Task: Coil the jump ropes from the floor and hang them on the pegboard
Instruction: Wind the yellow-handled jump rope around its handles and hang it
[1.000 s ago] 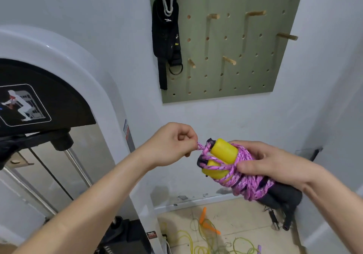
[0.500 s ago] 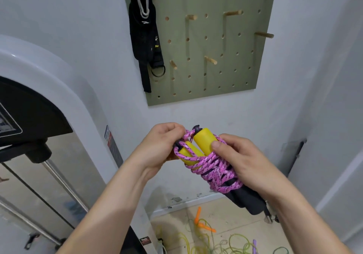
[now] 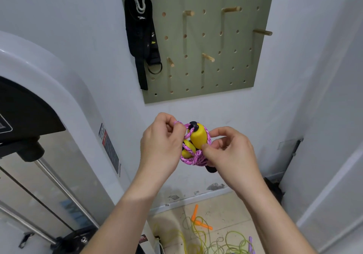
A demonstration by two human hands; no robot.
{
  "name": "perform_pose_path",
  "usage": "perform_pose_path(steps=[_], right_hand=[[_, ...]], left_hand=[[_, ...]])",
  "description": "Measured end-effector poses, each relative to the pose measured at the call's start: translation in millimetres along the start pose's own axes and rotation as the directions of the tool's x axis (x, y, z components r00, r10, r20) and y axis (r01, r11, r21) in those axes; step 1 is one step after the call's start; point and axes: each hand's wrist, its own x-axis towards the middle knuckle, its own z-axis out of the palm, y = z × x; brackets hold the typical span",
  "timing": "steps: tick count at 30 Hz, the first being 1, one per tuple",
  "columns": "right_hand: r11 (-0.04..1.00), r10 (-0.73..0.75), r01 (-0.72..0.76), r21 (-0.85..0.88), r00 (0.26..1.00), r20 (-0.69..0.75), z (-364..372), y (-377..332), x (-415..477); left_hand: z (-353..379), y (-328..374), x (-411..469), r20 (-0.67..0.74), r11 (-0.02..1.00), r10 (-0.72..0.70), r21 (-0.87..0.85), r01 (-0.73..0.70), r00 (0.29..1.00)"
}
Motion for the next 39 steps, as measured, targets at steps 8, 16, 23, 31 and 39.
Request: perform_pose_path(steps=[8,16,23,31,39], right_hand=[[0.998,-0.032,0.031,0.046,0.999,0.03,-10,-26,0],[0.85,-0.309,0.334,-0.408,0.942,0.128,1,-7,2],[0.942,-0.334,0.285,0.175,0.768,0.546,-16,-33,27],[0.421,-0.648,0.697,-0.581,0.679,0.345,8,-57,40],[-0.136,-0.746,0.569,-0.811,0.48,0.462,-6,-105,34]], left_hand=[[-6,5,0,-0.054,0.964,0.224,0.157,-0.213,0.973],[-19,8,3,0.082,0.932,0.307,0.174,-0.317,0.948],[-43,21,27,0.187,0.954,0.148,-0.286,-0.091,0.971],[-69,47,75,0.397,0.98,0.058,-0.199,0.024,0.916],[-79,67,103,0.179,0.996,0.084,-0.002,-0.085,0.98]])
